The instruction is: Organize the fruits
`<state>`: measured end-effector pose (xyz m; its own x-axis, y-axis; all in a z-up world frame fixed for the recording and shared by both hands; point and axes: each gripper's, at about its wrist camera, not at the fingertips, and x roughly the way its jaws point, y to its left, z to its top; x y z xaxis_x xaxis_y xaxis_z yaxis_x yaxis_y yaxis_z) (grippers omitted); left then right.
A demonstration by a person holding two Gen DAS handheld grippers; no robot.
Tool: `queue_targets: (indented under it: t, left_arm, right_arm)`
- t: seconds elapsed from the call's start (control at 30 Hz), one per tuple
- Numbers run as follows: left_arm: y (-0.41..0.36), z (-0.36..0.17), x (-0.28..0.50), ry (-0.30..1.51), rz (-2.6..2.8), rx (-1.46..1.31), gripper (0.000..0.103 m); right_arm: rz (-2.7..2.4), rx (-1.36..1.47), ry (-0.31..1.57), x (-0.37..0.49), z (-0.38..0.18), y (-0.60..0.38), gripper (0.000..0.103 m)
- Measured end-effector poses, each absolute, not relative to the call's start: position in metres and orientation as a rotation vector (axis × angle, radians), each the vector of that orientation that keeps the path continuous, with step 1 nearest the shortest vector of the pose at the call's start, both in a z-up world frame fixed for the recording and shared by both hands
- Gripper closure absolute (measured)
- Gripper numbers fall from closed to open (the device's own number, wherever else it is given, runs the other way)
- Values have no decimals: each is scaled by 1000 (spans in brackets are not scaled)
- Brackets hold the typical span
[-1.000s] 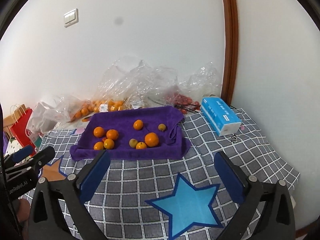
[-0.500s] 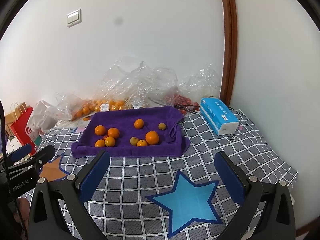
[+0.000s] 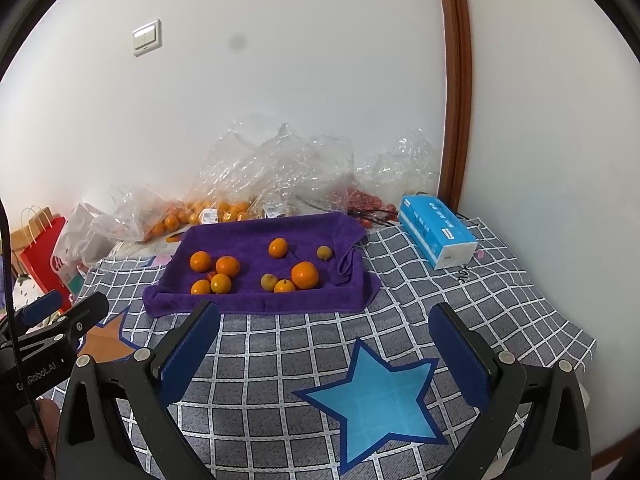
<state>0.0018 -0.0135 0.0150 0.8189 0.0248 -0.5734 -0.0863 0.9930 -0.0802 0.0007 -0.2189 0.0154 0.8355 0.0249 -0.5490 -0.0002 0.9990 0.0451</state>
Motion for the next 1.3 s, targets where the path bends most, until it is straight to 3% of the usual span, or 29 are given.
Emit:
queue_targets:
  t: [1.3]
  left_arm:
    - [-12,10,0,618,49,-117,11]
  right_arm:
    - [9,44,595,1,11,-213,0]
